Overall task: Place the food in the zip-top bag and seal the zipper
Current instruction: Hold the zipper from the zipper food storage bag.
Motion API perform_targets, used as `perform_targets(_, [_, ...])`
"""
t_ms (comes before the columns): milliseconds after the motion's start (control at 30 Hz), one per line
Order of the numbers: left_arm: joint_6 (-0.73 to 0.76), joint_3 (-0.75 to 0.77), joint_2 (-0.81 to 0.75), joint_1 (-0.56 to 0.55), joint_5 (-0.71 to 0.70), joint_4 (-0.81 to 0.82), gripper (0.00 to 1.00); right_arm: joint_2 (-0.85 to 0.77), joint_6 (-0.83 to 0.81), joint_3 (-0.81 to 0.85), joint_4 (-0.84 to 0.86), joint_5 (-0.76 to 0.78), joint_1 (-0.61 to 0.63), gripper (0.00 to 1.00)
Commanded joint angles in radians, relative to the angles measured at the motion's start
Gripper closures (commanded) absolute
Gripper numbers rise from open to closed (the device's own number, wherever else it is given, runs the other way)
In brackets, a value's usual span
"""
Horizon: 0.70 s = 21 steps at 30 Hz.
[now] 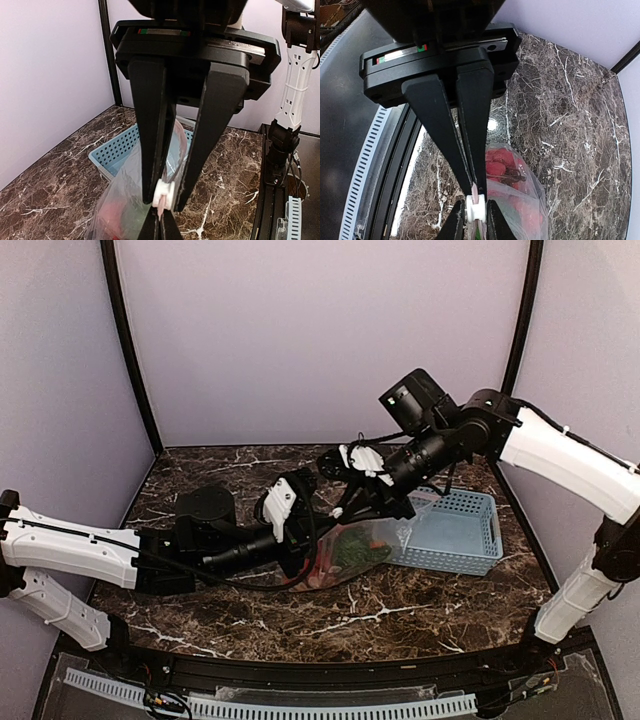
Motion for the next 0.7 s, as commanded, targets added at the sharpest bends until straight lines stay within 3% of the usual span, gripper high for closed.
perform_targets(0, [0.003, -0.005, -0.026, 0.007, 0.008, 0.037, 0.99, 0.014, 0.002, 0.036, -0.014, -0.006, 0.011, 0.87])
perform_targets(367, [-0.007, -0.013, -0.029, 0.013, 0.000, 0.036, 0.99, -0.006, 0.016, 0.048, -0.014, -0.007, 0.011, 0.83])
perform_targets(667, [-0.011, -0.015, -0.039, 0.017, -0.014, 0.039, 0.99, -0.009, 0.012, 0.028, -0.016, 0.018, 0.011, 1.00])
